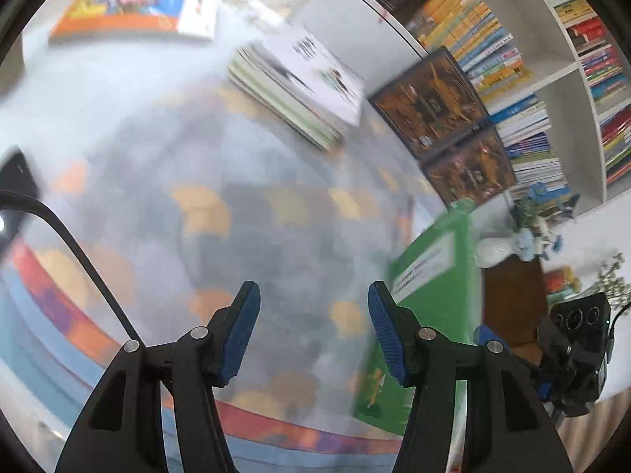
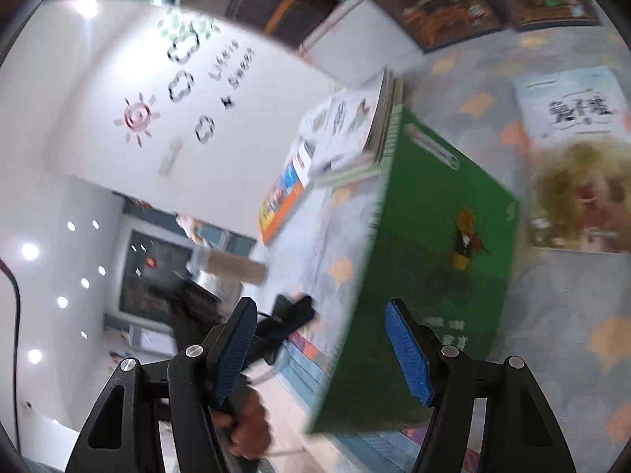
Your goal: Organize books
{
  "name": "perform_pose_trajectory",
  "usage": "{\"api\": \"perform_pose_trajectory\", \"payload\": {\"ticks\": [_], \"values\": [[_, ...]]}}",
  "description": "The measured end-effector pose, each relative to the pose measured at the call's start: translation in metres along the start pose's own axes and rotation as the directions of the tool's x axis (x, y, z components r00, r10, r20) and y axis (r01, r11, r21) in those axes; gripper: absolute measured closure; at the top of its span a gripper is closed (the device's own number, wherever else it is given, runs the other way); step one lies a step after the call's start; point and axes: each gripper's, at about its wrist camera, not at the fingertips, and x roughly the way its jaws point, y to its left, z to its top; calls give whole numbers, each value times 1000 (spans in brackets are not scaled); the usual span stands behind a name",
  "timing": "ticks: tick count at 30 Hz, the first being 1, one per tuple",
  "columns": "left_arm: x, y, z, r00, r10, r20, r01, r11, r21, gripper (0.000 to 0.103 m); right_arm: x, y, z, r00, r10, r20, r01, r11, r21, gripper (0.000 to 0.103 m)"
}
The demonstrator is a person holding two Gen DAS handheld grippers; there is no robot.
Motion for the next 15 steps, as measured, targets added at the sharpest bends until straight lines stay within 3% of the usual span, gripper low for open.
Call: {"api": "perform_pose_trajectory", "payload": {"ticks": [2,4,6,11,13,14,15], "values": [[-2,9,9,999,31,-10,-31,999,22,47,7,-5,-4,999,-44,-6,44,999,16,36],[5,18,12,998,33,-57,-32,999,26,47,13,-18,-4,987,-160,-18,160,987,29,36],[17,19,13,994,39,-105,-34,998,47,47,25,-35,-7,953,-298,-47,300,953,47,36],[60,20,4,967,59,-249,-25,990,136,47,53,-69,-29,878,-458,-142,471,878,83,37],[75,20,0,954,77,-291,-27,985,171,49,64,-74,-41,862,-489,-134,502,861,86,54],[80,19,-1,950,91,-299,-33,981,193,49,69,-74,-45,848,-514,-127,525,848,75,69],[83,18,-4,948,105,-302,-38,975,219,49,74,-75,-49,825,-552,-116,561,825,62,73]]}}
